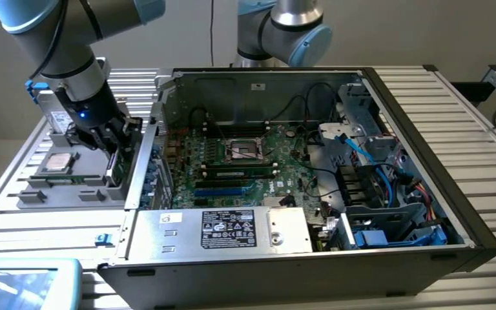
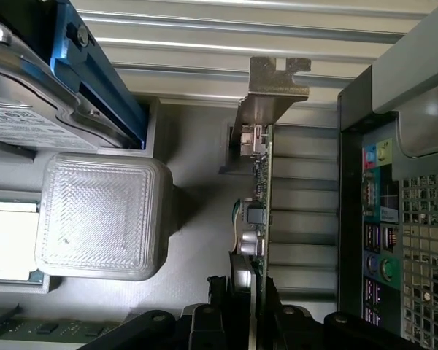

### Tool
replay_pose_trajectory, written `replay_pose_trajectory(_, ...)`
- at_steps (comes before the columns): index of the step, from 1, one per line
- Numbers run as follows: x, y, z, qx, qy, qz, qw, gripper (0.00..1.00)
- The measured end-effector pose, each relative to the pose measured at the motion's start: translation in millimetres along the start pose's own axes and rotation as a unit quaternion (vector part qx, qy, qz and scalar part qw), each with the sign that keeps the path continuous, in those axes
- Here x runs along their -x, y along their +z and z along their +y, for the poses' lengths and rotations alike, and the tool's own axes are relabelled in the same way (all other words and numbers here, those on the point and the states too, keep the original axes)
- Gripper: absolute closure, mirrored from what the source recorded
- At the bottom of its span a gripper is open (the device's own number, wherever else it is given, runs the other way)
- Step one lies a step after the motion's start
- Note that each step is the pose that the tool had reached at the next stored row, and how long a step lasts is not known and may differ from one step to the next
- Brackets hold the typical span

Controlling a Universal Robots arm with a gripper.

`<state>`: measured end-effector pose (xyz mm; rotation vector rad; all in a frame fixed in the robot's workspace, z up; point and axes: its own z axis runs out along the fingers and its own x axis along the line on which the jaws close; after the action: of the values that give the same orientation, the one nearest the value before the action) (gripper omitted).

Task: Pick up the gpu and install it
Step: 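Pick up the gpu and move the gpu toward the slot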

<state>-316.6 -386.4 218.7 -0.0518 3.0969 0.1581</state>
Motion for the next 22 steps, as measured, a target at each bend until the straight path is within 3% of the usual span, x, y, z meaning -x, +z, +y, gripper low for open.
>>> replay_pose_trajectory(3, -0.3, -2.0, 0.4, 0.0010, 0.000, 0.0001, 1.0000, 0.71)
replay_pose_trajectory(7, -0.3, -11.5, 1.1, 0.0051, 0.001, 0.0020, 1.0000, 0.71)
replay_pose_trajectory(13, 0.2, -26.7, 2.6, 0.0084, 0.001, 0.0049, 1.0000, 0.71)
replay_pose_trajectory(22, 1.2, -58.3, 5.8, 0.0094, 0.002, 0.0089, 0.9999, 0.71)
